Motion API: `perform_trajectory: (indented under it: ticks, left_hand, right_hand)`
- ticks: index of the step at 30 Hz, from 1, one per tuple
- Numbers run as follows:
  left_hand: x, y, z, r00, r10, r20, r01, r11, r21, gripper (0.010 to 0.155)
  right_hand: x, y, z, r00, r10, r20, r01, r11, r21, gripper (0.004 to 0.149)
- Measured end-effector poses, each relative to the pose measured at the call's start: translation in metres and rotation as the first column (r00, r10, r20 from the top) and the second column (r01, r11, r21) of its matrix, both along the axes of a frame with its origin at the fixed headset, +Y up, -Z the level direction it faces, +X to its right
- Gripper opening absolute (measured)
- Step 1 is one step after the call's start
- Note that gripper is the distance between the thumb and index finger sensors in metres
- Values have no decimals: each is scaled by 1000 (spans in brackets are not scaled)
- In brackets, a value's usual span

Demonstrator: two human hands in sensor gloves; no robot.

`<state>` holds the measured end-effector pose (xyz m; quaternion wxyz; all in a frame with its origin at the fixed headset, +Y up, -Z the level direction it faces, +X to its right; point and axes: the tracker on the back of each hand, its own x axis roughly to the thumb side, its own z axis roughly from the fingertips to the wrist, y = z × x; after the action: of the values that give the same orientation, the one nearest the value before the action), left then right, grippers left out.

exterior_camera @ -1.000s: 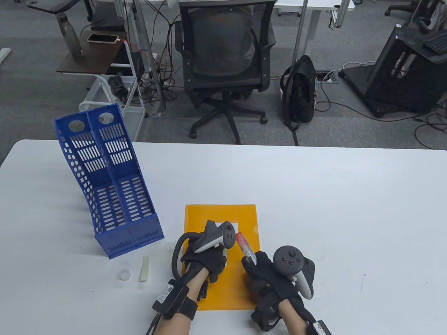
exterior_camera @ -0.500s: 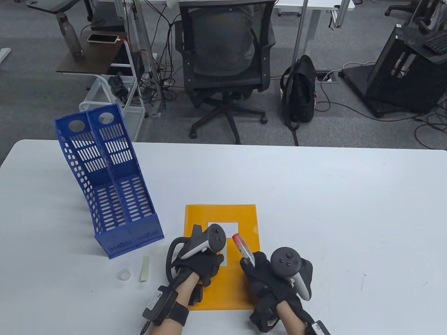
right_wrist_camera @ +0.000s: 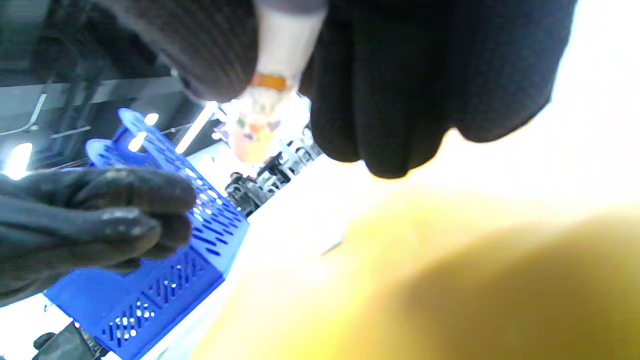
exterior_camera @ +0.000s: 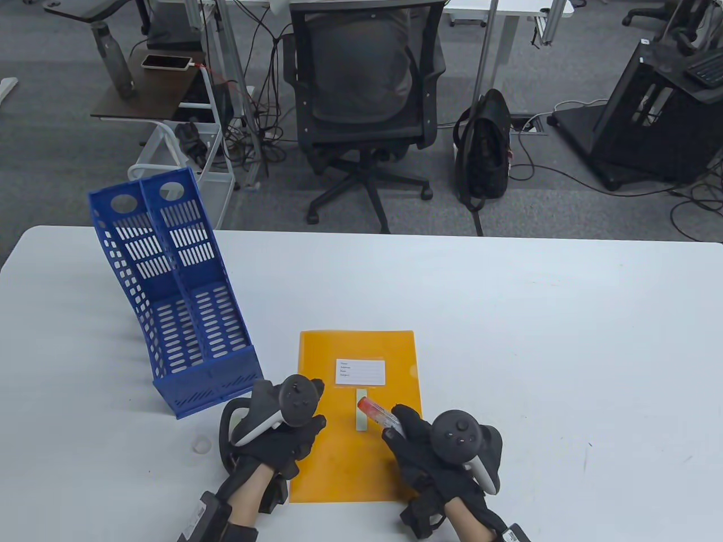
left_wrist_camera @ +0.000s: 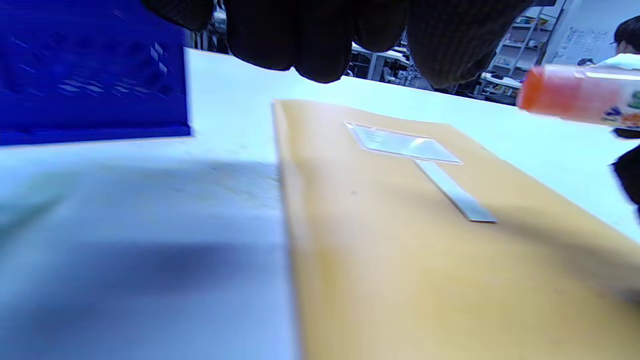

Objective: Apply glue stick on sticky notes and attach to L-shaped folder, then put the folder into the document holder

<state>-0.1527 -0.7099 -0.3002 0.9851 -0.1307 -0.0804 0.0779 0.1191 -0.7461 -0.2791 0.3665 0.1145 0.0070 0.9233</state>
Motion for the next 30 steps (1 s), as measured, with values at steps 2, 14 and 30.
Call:
perform_trajectory:
  ticks: [2,14,30]
  left_hand:
    - [-11,3,6,999,-45,-14,45,999,20,58]
    - [-66,-10,30,947,-310,-87,308,951,-35,83]
    - [-66,-44,19,852,-511,-110,500,858,-116,91]
  right_hand:
    - [-2,3,3,1000,8,-12,-8,999,35,61]
    - [-9,8,9,999,25,-38,-21,994,104,60]
    - [-7,7,8,999,23,-35,-20,996,88,60]
